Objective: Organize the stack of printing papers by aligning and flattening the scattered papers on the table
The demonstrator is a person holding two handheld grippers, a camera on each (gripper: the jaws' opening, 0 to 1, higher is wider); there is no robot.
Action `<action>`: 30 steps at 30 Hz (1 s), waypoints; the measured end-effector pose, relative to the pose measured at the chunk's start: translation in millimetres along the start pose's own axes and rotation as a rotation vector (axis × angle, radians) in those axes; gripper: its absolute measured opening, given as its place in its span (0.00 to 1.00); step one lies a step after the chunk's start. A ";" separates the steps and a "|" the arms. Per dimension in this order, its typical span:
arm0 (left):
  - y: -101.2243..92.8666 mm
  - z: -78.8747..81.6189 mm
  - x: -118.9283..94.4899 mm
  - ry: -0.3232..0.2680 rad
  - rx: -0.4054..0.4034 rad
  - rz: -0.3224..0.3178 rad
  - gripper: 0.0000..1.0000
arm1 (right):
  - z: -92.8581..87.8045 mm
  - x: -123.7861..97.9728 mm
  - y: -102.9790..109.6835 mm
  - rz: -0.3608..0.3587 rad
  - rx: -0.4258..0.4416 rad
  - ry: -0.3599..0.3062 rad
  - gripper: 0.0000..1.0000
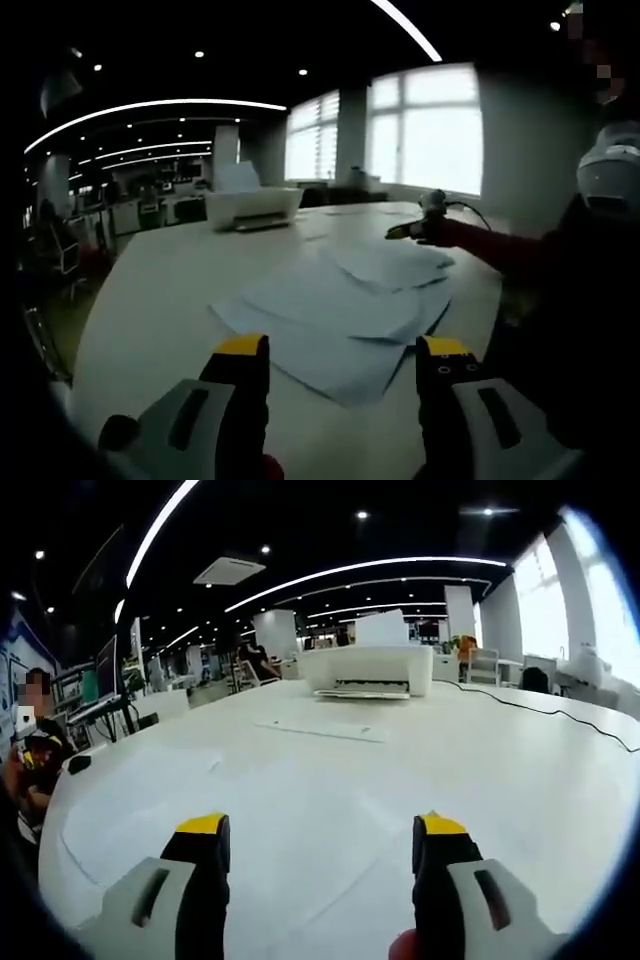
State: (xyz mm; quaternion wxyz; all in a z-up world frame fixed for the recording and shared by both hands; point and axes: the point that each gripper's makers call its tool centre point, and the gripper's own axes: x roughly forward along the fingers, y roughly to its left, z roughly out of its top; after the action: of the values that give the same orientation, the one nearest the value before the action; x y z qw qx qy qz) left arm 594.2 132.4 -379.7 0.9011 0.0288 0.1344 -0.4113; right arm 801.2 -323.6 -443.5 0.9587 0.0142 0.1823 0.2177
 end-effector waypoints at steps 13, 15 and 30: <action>0.4 -0.3 0.2 0.001 0.000 0.000 0.62 | -3.2 5.0 -5.9 0.002 0.007 0.009 0.70; 1.1 -1.3 0.0 0.001 -0.005 0.002 0.62 | -3.5 5.4 -6.4 0.002 0.010 0.009 0.70; 1.2 5.8 0.5 -0.002 0.008 -0.002 0.62 | -2.9 7.9 -5.2 0.006 0.016 0.009 0.70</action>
State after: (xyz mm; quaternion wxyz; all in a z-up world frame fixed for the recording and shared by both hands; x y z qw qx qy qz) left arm 596.6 131.9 -374.4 0.9008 0.0320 0.1320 -0.4125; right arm 809.0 -325.2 -449.5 0.9571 0.0212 0.1883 0.2192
